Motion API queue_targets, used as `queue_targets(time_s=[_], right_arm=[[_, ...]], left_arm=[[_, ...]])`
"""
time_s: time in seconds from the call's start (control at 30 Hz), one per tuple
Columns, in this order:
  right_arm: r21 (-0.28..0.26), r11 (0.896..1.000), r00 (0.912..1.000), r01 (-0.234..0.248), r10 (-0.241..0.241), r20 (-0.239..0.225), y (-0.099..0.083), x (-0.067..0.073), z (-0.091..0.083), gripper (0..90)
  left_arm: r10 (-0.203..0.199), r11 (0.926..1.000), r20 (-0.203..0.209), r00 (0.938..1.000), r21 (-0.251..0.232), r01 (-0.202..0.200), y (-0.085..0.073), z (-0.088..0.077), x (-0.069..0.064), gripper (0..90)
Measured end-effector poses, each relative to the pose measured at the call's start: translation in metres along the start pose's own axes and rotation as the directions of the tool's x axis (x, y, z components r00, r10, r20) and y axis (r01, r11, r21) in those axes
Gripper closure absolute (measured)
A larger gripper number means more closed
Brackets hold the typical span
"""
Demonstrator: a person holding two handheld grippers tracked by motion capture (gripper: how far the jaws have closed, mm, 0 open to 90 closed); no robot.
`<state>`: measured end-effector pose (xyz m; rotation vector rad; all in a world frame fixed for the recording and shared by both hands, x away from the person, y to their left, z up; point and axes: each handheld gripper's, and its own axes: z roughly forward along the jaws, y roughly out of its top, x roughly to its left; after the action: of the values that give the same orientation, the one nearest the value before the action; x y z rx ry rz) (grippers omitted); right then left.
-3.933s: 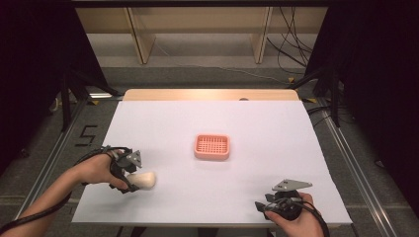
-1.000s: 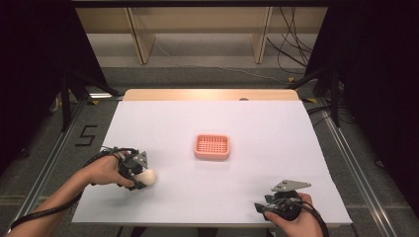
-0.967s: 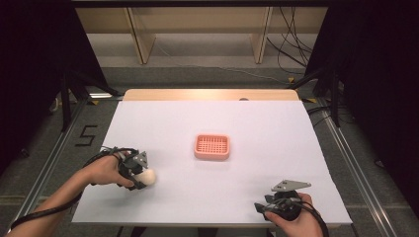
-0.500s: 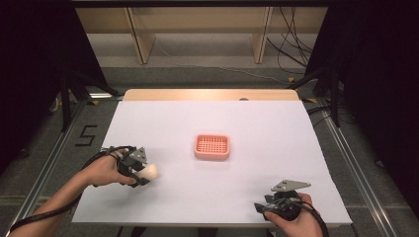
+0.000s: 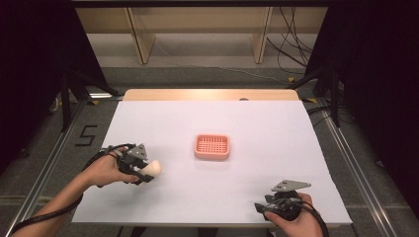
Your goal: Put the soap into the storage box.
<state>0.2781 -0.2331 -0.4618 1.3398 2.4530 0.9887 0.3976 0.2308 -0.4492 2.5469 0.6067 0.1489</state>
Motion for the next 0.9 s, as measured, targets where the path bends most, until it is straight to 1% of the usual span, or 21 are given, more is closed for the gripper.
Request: queue_targets(time_s=[0.03, 0.07, 0.1, 0.13, 0.17, 0.23, 0.27, 0.3, 0.33, 0.37, 0.4, 0.43, 0.47, 0.5, 0.53, 0.57, 0.6, 0.7, 0.73, 0.83, 0.9], right_arm=[[0.017, 1.000, 1.0000, 0.009, -0.009, 0.000, 0.001, 0.000, -0.001, 50.0], [0.017, 1.000, 1.0000, 0.009, -0.009, 0.000, 0.001, 0.000, -0.001, 50.0], [0.025, 1.000, 1.0000, -0.008, 0.008, -0.001, 0.001, 0.001, -0.001, 50.0], [0.025, 1.000, 1.0000, -0.008, 0.008, -0.001, 0.001, 0.001, -0.001, 50.0], [0.002, 1.000, 1.0000, 0.001, -0.001, -0.003, 0.000, 0.000, 0.000, 49.9], [0.018, 1.000, 0.9999, 0.013, -0.013, -0.001, 0.001, -0.001, 0.000, 49.9], [0.013, 0.999, 0.9995, 0.030, -0.030, 0.009, 0.000, -0.001, 0.000, 49.9], [-0.040, 0.999, 0.9998, 0.018, -0.018, 0.002, -0.001, 0.000, 0.004, 49.9], [-0.015, 1.000, 1.0000, -0.001, 0.001, -0.001, 0.000, 0.001, 0.002, 49.8], [-0.015, 1.000, 1.0000, -0.001, 0.001, -0.001, 0.000, 0.001, 0.002, 49.8], [-0.043, 0.999, 0.9998, 0.020, -0.020, -0.004, -0.002, -0.001, 0.005, 49.8], [-0.043, 0.999, 0.9998, 0.020, -0.020, -0.004, -0.002, -0.001, 0.005, 49.8], [0.005, 1.000, 1.0000, 0.006, -0.006, -0.003, 0.000, 0.000, 0.001, 49.8], [0.005, 1.000, 1.0000, 0.006, -0.006, -0.003, 0.000, 0.000, 0.001, 49.8], [0.027, 0.999, 0.9993, -0.036, 0.036, 0.006, 0.000, 0.003, -0.001, 49.8], [0.027, 0.999, 0.9993, -0.036, 0.036, 0.006, 0.000, 0.003, -0.001, 49.8], [0.002, 1.000, 1.0000, 0.003, -0.003, 0.004, 0.000, 0.000, 0.001, 49.8], [0.016, 1.000, 1.0000, 0.002, -0.002, 0.004, 0.000, 0.000, 0.000, 49.8], [0.002, 1.000, 1.0000, -0.006, 0.006, 0.003, -0.001, 0.000, 0.001, 49.8], [0.004, 1.000, 1.0000, -0.001, 0.001, 0.003, 0.000, 0.000, 0.001, 49.8], [0.027, 1.000, 0.9998, 0.005, -0.006, 0.017, 0.000, 0.000, -0.001, 49.8]], left_arm=[[0.011, 0.9999, -0.002, 0.9999, -0.002, -0.011, 0.000, -0.001, 0.001, 49.6], [0.014, 0.9999, -0.007, 0.9999, -0.006, -0.014, 0.001, -0.001, 0.001, 49.6], [0.003, 1.0000, -0.005, 1.0000, -0.007, -0.003, 0.001, -0.002, 0.001, 49.6], [0.019, 0.9997, -0.009, 0.9998, -0.014, -0.019, 0.002, -0.003, 0.002, 49.6], [0.015, 0.9998, -0.010, 0.9998, -0.016, -0.015, 0.003, -0.005, 0.003, 49.6], [0.018, 0.9996, -0.017, 0.9997, -0.020, -0.018, 0.003, -0.005, 0.003, 49.6], [0.017, 0.9996, -0.016, 0.9997, -0.021, -0.018, 0.004, -0.005, 0.003, 49.6], [0.010, 0.9997, -0.015, 0.9998, -0.024, -0.011, 0.004, -0.005, 0.003, 49.6], [0.019, 0.9994, -0.019, 0.9996, -0.028, -0.020, 0.005, -0.006, 0.004, 49.6], [-0.005, 0.9996, -0.015, 0.9999, -0.029, 0.004, 0.005, -0.006, 0.004, 49.6], [0.000, 0.9996, -0.019, 0.9998, -0.027, -0.001, 0.006, -0.006, 0.004, 49.5], [0.000, 0.9996, -0.019, 0.9998, -0.027, -0.001, 0.006, -0.006, 0.004, 49.6], [0.013, 0.9997, -0.015, 0.9998, -0.021, -0.014, 0.007, -0.006, 0.006, 49.6], [0.013, 0.9997, -0.015, 0.9998, -0.021, -0.014, 0.007, -0.006, 0.006, 49.6], [0.008, 0.9995, -0.015, 0.9999, -0.030, -0.008, 0.007, -0.006, 0.006, 49.6], [0.008, 0.9996, -0.009, 0.9999, -0.028, -0.008, 0.007, -0.006, 0.007, 49.6], [0.012, 0.9995, -0.020, 0.9997, -0.029, -0.013, 0.009, -0.006, 0.008, 49.6], [0.010, 0.9995, -0.015, 0.9998, -0.031, -0.010, 0.010, -0.007, 0.008, 49.6], [0.012, 0.9996, -0.015, 0.9998, -0.026, -0.012, 0.011, -0.007, 0.009, 49.6], [0.000, 0.9995, -0.015, 0.9999, -0.033, 0.000, 0.012, -0.007, 0.008, 49.6], [-0.002, 0.9991, -0.015, 0.9999, -0.043, 0.001, 0.014, -0.006, 0.008, 49.6]])
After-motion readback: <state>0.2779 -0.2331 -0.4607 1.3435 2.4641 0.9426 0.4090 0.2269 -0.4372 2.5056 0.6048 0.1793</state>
